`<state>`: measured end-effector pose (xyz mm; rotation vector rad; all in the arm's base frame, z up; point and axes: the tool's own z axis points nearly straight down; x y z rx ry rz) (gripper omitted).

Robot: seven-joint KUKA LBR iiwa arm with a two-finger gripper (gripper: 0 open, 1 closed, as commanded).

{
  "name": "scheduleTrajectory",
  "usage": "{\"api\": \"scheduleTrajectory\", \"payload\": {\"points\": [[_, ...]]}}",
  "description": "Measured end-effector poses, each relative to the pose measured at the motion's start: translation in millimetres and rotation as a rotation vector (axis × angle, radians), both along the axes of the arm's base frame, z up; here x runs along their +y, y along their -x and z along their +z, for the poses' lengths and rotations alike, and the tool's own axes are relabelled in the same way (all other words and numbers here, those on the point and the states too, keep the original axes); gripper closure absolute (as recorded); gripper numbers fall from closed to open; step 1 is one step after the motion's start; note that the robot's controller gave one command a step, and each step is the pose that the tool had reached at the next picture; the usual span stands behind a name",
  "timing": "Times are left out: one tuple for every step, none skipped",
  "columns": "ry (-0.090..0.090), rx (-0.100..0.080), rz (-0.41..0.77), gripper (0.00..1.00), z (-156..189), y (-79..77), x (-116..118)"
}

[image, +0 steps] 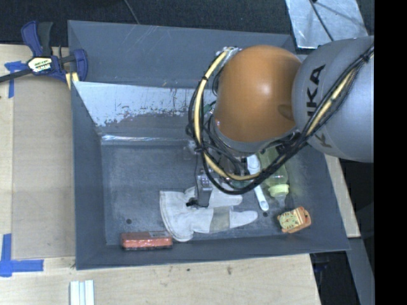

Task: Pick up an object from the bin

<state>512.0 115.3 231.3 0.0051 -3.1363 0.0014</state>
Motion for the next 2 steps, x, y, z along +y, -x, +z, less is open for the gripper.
{"api": "scheduleTrajectory", "payload": {"points": [[-0.002,-0.008,-0.003,0.00,5,-1.4,-1],[-0.002,-0.012,0.110,0.00,-49,-20.8,-15]]}}
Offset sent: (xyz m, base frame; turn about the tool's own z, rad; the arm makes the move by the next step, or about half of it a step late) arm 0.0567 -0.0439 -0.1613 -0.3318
